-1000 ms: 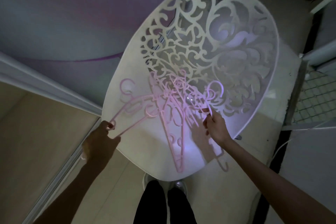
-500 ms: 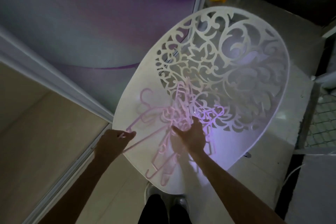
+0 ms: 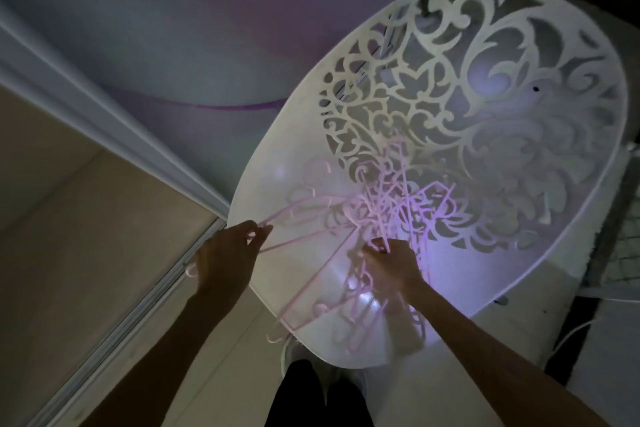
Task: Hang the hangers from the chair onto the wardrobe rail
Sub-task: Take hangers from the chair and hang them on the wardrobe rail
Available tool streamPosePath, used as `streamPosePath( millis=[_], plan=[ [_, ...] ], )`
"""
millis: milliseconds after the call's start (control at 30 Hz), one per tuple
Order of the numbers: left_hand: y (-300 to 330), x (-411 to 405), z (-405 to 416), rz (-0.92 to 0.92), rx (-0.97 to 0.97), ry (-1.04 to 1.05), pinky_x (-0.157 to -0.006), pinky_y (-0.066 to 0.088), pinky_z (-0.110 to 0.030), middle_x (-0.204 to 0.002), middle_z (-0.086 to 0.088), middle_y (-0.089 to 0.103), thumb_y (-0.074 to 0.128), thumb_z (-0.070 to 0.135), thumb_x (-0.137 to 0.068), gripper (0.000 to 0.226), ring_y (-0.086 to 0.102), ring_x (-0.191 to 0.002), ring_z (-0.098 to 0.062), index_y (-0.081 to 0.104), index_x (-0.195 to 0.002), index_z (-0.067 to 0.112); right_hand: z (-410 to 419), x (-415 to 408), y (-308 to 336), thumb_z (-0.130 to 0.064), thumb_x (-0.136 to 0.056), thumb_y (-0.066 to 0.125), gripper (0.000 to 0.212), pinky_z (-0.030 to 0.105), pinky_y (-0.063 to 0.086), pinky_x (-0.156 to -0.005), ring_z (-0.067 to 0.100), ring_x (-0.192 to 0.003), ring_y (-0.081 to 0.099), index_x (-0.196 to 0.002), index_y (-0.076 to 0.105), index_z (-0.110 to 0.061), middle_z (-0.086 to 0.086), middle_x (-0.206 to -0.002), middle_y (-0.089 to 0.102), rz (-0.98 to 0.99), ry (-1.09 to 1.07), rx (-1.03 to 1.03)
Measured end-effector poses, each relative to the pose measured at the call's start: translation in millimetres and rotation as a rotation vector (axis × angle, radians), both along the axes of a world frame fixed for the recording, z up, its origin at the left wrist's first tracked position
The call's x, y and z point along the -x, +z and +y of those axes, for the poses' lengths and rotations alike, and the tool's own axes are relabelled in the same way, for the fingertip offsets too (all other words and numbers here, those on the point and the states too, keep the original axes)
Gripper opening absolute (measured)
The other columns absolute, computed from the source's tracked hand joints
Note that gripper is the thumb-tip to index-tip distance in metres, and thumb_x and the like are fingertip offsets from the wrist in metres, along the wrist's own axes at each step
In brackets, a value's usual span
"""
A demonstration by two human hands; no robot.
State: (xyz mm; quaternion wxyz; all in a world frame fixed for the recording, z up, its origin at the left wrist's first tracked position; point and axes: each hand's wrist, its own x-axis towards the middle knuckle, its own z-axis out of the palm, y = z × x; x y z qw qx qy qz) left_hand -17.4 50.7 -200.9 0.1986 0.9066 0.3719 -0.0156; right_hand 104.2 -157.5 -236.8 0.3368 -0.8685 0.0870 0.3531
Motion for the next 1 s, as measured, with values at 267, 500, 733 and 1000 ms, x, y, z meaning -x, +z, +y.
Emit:
streamPosePath(
  millis=[267, 500, 733, 1000],
  plan=[
    [-17, -35, -3, -0.029, 0.033, 0.006, -0.065, 0.033, -0.024, -0.098, -0.009, 0.073, 0.046, 0.044, -0.094, 0.041, 0.068, -0.087, -0.028, 0.07, -0.095, 0.01, 15, -19, 3, -0.032, -0.077, 0.059, 0.012, 0.028, 0.047, -0.079, 0.021, -0.081, 0.064, -0.078, 0.066, -0.022, 0.002, -0.072, 0.066, -0.094, 0.087, 0.056],
    [-22, -59, 26, 0.147, 0.058, -0.061, -0.077, 0.047, -0.032, -0.1, -0.013, 0.068, 0.047, 0.054, -0.09, 0.048, 0.064, -0.095, -0.033, 0.071, -0.091, 0.012, 7, -41, 3, -0.035, -0.081, 0.063, 0.019, 0.026, 0.04, -0.08, 0.025, -0.102, 0.063, -0.08, 0.061, -0.016, 0.007, -0.094, 0.068, -0.048, 0.248, 0.113],
    [6, -104, 39, 0.163, -0.068, -0.212, -0.088, 0.046, -0.033, -0.107, -0.011, 0.069, 0.048, 0.054, -0.089, 0.046, 0.063, -0.103, -0.032, 0.07, -0.101, 0.015, 1, -58, 18, -0.03, -0.082, 0.064, 0.018, 0.023, 0.038, -0.063, 0.02, -0.073, 0.057, -0.077, 0.057, -0.014, 0.004, -0.073, 0.059, -0.005, 0.467, 0.097],
    [21, -127, 24, 0.117, -0.18, -0.3, -0.078, 0.046, -0.03, -0.096, -0.006, 0.069, 0.044, 0.048, -0.094, 0.043, 0.065, -0.092, -0.025, 0.067, -0.101, 0.013, -22, -77, 53, -0.028, -0.086, 0.06, 0.016, 0.01, 0.029, -0.03, 0.001, -0.027, 0.04, -0.074, 0.052, -0.02, -0.001, -0.061, 0.062, 0.107, 0.658, 0.179]
  ],
)
